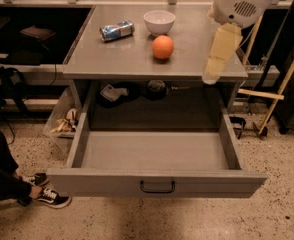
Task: Place orange into top drawer
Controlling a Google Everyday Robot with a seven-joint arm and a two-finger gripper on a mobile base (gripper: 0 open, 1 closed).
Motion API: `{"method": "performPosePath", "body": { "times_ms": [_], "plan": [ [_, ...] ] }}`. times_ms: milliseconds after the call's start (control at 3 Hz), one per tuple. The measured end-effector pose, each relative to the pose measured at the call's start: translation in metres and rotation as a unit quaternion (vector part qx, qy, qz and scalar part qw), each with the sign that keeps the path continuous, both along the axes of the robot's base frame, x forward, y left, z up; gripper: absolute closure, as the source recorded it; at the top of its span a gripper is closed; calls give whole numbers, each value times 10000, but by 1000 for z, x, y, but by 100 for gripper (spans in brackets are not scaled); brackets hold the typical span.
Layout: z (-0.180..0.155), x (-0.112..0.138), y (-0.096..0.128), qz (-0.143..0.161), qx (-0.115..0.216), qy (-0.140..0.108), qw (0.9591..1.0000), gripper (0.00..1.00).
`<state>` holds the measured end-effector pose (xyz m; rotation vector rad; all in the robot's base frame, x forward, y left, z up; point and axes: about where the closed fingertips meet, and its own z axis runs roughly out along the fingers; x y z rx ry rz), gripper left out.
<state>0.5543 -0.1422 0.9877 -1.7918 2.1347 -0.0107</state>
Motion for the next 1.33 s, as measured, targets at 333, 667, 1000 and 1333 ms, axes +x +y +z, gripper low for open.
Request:
{"method": "performPosePath", "body": {
  "times_ms": [333, 667, 1000, 1333],
  "plan": [
    [-2, 60, 25, -119, 57, 21, 9999, 0],
    [17, 77, 32, -126, 228, -290, 9992, 0],
    [16, 83, 35, -126, 267, -367, 9989, 0],
    [20, 98, 47, 55, 237, -525, 9983, 0]
  ]
}}
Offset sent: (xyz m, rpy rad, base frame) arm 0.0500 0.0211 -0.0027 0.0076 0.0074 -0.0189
